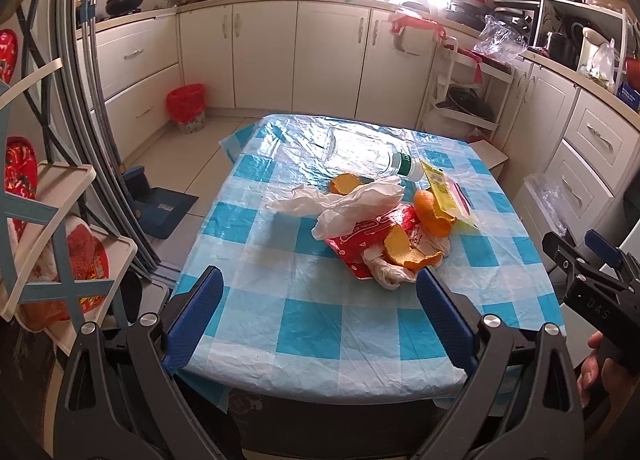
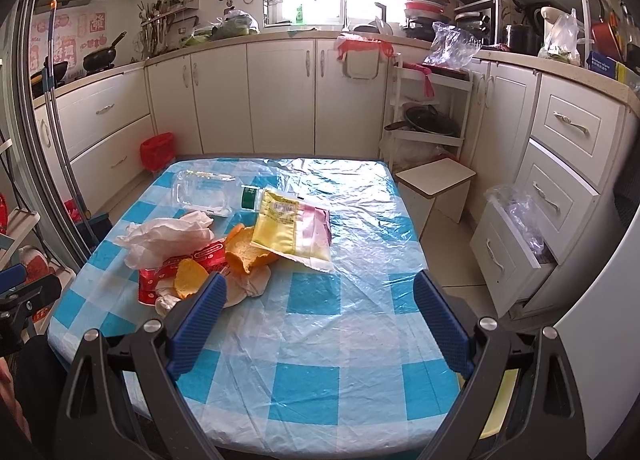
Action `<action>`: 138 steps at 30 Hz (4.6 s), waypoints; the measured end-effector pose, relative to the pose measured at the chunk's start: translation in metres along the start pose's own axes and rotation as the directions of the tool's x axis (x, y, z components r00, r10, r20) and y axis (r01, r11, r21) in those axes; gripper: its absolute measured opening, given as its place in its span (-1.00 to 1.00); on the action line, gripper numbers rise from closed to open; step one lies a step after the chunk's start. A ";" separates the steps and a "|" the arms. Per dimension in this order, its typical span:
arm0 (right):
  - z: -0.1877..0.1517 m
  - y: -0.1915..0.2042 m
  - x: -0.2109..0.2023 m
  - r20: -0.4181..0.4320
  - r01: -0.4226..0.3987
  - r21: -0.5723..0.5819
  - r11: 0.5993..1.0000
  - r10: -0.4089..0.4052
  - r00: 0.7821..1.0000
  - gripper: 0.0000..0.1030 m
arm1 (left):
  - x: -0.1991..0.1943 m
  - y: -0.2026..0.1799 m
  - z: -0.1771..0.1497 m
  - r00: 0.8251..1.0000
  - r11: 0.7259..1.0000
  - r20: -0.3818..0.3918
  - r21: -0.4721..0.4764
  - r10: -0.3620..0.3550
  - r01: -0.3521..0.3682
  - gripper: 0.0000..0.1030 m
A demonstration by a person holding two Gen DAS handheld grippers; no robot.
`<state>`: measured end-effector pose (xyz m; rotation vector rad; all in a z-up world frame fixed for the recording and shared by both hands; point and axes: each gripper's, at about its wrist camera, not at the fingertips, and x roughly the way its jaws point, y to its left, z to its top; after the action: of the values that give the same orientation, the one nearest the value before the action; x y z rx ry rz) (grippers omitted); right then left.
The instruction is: Collect trash
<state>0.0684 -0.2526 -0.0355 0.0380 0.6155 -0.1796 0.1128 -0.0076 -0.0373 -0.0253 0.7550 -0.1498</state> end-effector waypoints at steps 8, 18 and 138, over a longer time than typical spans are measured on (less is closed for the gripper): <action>-0.004 0.002 0.006 -0.024 -0.004 -0.009 1.000 0.004 1.000 0.76 | 0.058 -0.012 0.026 0.999 0.993 -0.012 0.107 -0.047 0.048 0.68; -0.004 -0.004 0.021 -0.071 -0.032 0.041 0.999 0.035 0.997 0.76 | 0.131 -0.015 0.038 0.986 0.985 -0.146 0.136 -0.086 0.106 -0.95; 0.020 0.035 0.061 -0.256 -0.658 -0.003 0.753 0.635 0.729 -0.92 | 0.069 0.047 -0.005 0.940 0.948 -0.178 0.077 -0.291 0.308 -0.78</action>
<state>0.1348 -0.2297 -0.0554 0.1857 0.8194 0.5522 0.1651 0.0293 -0.0921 -0.0294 0.9054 -0.4877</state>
